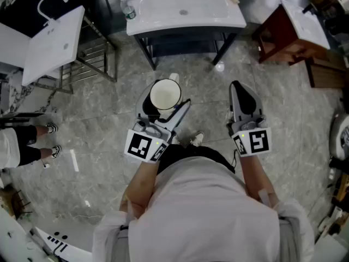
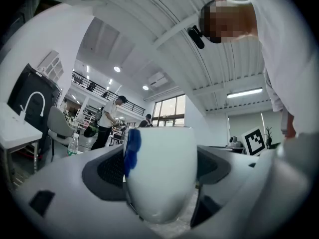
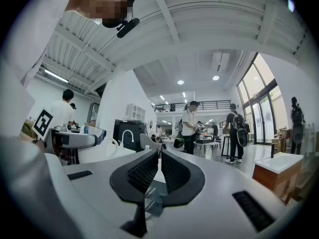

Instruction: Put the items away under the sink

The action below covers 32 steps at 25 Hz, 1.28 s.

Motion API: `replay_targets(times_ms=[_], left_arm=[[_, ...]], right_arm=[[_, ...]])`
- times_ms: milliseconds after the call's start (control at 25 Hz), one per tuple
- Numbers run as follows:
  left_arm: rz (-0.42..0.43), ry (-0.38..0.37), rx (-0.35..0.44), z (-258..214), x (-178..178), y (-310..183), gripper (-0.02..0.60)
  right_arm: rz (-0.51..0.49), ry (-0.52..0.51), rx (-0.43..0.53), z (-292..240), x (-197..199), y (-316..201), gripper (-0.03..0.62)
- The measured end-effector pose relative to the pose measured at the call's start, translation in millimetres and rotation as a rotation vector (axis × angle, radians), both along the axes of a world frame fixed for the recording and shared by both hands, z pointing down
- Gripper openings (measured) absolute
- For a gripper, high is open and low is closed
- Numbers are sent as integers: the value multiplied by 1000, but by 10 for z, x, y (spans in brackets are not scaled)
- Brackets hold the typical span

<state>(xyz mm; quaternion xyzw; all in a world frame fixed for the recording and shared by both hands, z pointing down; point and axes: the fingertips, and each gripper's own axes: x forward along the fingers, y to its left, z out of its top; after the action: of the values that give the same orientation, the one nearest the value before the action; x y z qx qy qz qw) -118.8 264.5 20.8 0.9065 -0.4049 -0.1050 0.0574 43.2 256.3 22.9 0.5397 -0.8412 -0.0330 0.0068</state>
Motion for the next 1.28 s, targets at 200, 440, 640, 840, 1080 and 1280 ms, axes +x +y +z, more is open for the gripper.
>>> replay_targets(times_ms=[200, 440, 640, 840, 1080, 1280], left_arm=[[-10, 13, -5, -23, 90, 50, 393], [-21, 15, 2, -48, 269, 99, 393], [-38, 22, 11, -75, 393, 103, 393], [-49, 24, 12, -73, 552, 110, 393], [-56, 17, 20, -90, 607, 99, 393], [-64, 25, 20, -61, 594, 9, 393]], right_arm=[[-21, -8, 0, -5, 77, 30, 46], [-45, -15, 10, 0, 237, 57, 46], [-58, -21, 46, -37, 402, 55, 46], [-63, -20, 44, -9, 571, 58, 46], [-75, -28, 38, 28, 616, 45, 46], [-81, -23, 32, 84, 601, -1, 47]])
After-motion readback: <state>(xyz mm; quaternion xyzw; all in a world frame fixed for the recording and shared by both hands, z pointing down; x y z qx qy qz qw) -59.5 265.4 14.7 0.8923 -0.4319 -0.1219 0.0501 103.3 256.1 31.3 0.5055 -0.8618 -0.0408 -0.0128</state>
